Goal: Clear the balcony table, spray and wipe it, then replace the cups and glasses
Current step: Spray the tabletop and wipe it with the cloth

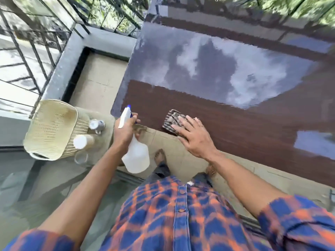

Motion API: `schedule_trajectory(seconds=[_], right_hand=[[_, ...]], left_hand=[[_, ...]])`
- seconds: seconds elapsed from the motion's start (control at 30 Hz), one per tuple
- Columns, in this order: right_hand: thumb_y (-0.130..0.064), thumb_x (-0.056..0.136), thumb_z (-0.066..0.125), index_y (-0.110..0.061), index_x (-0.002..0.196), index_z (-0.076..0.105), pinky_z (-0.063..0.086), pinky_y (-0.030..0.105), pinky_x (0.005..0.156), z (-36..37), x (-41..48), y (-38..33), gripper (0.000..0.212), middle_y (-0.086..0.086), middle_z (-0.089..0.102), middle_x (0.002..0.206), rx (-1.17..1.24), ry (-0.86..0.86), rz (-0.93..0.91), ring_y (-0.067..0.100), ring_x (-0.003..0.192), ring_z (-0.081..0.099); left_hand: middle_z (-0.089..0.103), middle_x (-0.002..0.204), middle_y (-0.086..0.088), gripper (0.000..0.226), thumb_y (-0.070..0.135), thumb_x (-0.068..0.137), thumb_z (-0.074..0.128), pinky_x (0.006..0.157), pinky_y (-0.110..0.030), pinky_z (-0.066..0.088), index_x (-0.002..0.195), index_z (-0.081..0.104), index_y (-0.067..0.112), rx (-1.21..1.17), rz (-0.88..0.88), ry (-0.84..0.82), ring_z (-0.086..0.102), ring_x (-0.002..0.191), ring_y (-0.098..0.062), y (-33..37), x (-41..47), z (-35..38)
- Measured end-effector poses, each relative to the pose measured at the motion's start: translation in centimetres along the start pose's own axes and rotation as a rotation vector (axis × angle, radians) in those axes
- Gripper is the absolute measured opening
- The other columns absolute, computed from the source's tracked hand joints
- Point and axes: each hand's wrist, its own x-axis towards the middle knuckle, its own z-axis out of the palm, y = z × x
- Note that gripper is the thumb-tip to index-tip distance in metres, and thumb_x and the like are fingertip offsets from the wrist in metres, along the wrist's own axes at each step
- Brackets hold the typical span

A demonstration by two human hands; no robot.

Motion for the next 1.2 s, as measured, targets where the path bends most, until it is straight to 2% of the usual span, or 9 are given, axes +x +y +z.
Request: schedule_trajectory(seconds=[0.17, 0.27, 0.37, 0.57, 0.67, 0.87, 0.97, 1.07, 1.2], right_hand=[[-0.046, 0.103, 0.040, -0.035, 0.146, 0.047, 0.023, 0.052, 0.119, 0.1, -0.6, 0.3, 0.045, 0.005, 0.041, 0.158, -0.046, -0.009, -0.006, 0.034, 0.144, 0.037], [-0.047, 0.105, 0.037, -0.034, 0.146, 0.049, 0.029, 0.055, 0.117, 0.2, 3.5, -2.7, 0.045, 0.006, 0.042, 0.157, -0.092, -0.066, -0.124, 0.036, 0.143, 0.039], [-0.041, 0.100, 0.052, -0.033, 0.144, 0.053, 0.033, 0.053, 0.116, 0.4, 9.4, -6.7, 0.045, 0.005, 0.044, 0.157, -0.105, -0.154, -0.324, 0.034, 0.142, 0.041], [-0.036, 0.102, 0.053, -0.042, 0.148, 0.045, 0.017, 0.046, 0.123, 0.5, 20.9, -12.9, 0.048, -0.001, 0.031, 0.164, -0.108, -0.341, -0.495, 0.027, 0.151, 0.028], [-0.039, 0.104, 0.047, -0.042, 0.149, 0.043, 0.017, 0.046, 0.123, -0.2, 23.0, -10.9, 0.046, -0.003, 0.028, 0.165, -0.091, -0.302, -0.396, 0.025, 0.151, 0.028], [-0.034, 0.102, 0.051, -0.037, 0.150, 0.043, 0.015, 0.050, 0.124, -4.3, 27.6, -1.4, 0.049, 0.002, 0.027, 0.165, 0.019, -0.116, 0.185, 0.029, 0.152, 0.024], [-0.037, 0.101, 0.051, -0.035, 0.151, 0.042, 0.017, 0.052, 0.123, -5.2, 27.7, 0.6, 0.051, 0.004, 0.026, 0.165, 0.009, -0.134, 0.230, 0.030, 0.152, 0.024], [-0.036, 0.100, 0.055, -0.032, 0.149, 0.048, 0.022, 0.053, 0.121, -4.4, 25.7, -1.2, 0.049, 0.004, 0.034, 0.162, -0.011, -0.118, 0.059, 0.035, 0.149, 0.029], [-0.031, 0.097, 0.060, -0.035, 0.143, 0.055, 0.026, 0.050, 0.120, -2.5, 24.7, -3.6, 0.046, -0.002, 0.041, 0.158, 0.005, -0.248, -0.495, 0.030, 0.146, 0.037]], left_hand=[[0.070, 0.088, -0.004, 0.031, 0.034, 0.079, 0.066, 0.043, -0.025, 0.042, 0.103, 0.071, 0.015, -0.068, -0.073, 0.049, 0.052, 0.044, -0.015, 1.2, 4.2, -5.0], [0.071, 0.083, -0.003, 0.014, 0.029, 0.079, 0.067, 0.049, -0.028, 0.045, 0.089, 0.074, 0.024, -0.147, -0.087, 0.096, 0.057, 0.054, -0.016, 2.2, 6.2, -8.0], [0.073, 0.074, 0.004, 0.010, 0.027, 0.083, 0.066, 0.043, -0.023, 0.045, 0.088, 0.074, 0.025, -0.133, -0.064, 0.139, 0.057, 0.048, -0.013, 2.7, 6.8, -9.9], [0.072, 0.082, 0.001, 0.014, 0.015, 0.094, 0.064, 0.043, -0.024, 0.044, 0.103, 0.074, 0.013, -0.177, -0.099, 0.221, 0.054, 0.045, -0.012, 3.5, 8.0, -12.3], [0.069, 0.081, -0.004, 0.011, 0.015, 0.096, 0.063, 0.042, -0.023, 0.041, 0.100, 0.073, 0.013, -0.186, -0.084, 0.208, 0.053, 0.047, -0.016, 4.1, 8.5, -12.9], [0.072, 0.081, -0.004, 0.014, 0.021, 0.088, 0.064, 0.045, -0.024, 0.042, 0.095, 0.073, 0.013, -0.107, -0.022, 0.151, 0.051, 0.041, -0.016, 6.3, 10.8, -12.0], [0.073, 0.083, -0.004, 0.017, 0.023, 0.085, 0.064, 0.044, -0.025, 0.040, 0.095, 0.074, 0.014, -0.127, -0.022, 0.088, 0.047, 0.041, -0.023, 8.1, 12.2, -10.8], [0.075, 0.083, 0.000, 0.016, 0.022, 0.086, 0.065, 0.047, -0.025, 0.040, 0.096, 0.074, 0.013, -0.095, -0.038, 0.072, 0.043, 0.037, -0.021, 10.4, 13.9, -8.7], [0.076, 0.087, 0.004, 0.019, 0.020, 0.088, 0.063, 0.047, -0.025, 0.040, 0.102, 0.073, 0.011, -0.050, -0.034, 0.030, 0.045, 0.037, -0.021, 13.5, 16.2, -5.5]])
